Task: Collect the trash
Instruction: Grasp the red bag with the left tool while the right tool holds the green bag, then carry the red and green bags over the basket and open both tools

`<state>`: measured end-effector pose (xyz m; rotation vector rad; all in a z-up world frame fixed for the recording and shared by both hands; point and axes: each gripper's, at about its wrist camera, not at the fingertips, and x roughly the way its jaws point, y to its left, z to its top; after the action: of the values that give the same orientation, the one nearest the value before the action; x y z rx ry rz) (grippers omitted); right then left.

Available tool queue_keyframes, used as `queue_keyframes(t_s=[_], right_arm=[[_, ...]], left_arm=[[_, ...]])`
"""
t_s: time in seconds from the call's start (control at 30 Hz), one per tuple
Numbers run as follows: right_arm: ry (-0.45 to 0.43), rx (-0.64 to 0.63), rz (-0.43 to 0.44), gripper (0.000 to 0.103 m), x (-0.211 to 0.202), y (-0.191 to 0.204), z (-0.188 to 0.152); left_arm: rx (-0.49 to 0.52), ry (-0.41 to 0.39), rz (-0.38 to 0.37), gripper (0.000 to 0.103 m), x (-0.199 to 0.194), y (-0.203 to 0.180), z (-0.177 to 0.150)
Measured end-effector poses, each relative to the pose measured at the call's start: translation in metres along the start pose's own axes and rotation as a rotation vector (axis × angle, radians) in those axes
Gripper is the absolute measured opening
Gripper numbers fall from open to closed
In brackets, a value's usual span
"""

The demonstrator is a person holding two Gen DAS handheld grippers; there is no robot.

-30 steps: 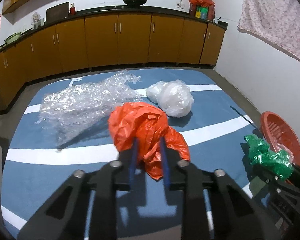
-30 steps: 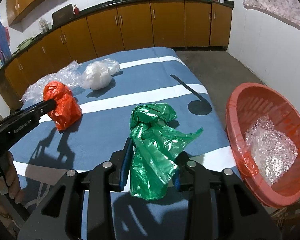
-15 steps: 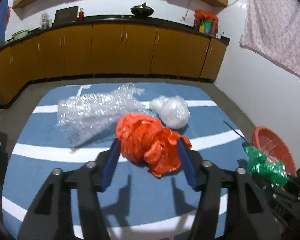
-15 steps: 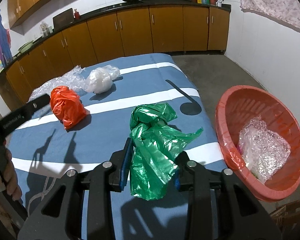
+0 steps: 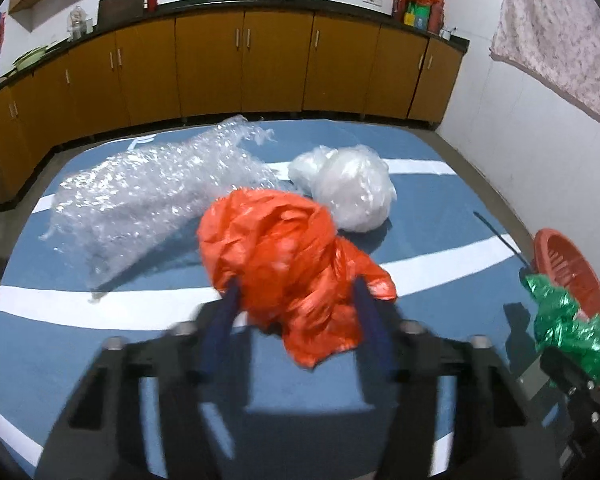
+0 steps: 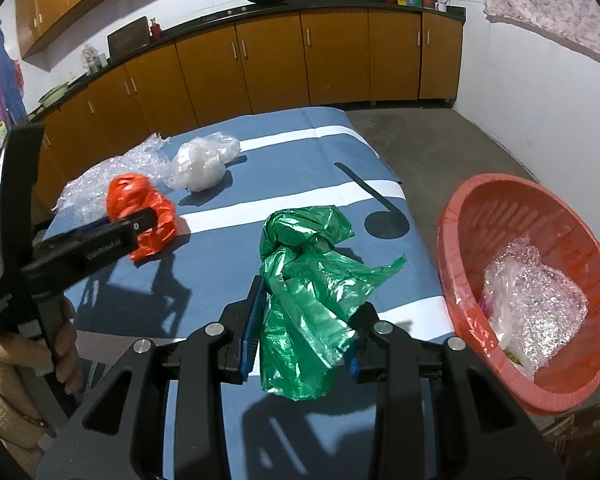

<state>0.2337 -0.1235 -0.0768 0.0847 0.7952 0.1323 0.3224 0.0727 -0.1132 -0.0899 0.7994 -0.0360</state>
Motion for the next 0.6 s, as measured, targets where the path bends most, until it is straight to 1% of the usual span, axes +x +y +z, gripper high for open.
queue_keyframes(t_s=[0.1, 0.17, 0.3, 0.43, 0.5, 0.6], right_arm=[[0.0, 0.003, 0.0, 0.035, -0.001, 0.0, 0.0], [-0.002, 0.005, 0.0, 0.035, -0.003, -0.001, 0.0], [-0.021, 0.012, 0.001, 0.035, -0.011, -0.003, 0.001], [-0.045, 0.013, -0.006, 0.035, -0.022, -0.006, 0.002], [-0.052, 0.017, -0.009, 0.035, -0.026, -0.008, 0.002], [-0.057, 0.024, -0.008, 0.034, -0.03, -0.009, 0.001]], left_arm=[[0.01, -0.008, -0.01, 0.031, -0.003, -0.001, -0.001], [0.005, -0.014, -0.016, 0.028, -0.008, 0.0, -0.001], [-0.005, -0.04, -0.024, 0.026, -0.024, 0.002, -0.002], [0.003, -0.07, -0.037, 0.019, -0.042, 0.0, -0.003], [0.012, -0.084, -0.043, 0.012, -0.05, -0.004, -0.003], [0.027, -0.089, -0.046, 0.009, -0.057, -0.007, -0.004]])
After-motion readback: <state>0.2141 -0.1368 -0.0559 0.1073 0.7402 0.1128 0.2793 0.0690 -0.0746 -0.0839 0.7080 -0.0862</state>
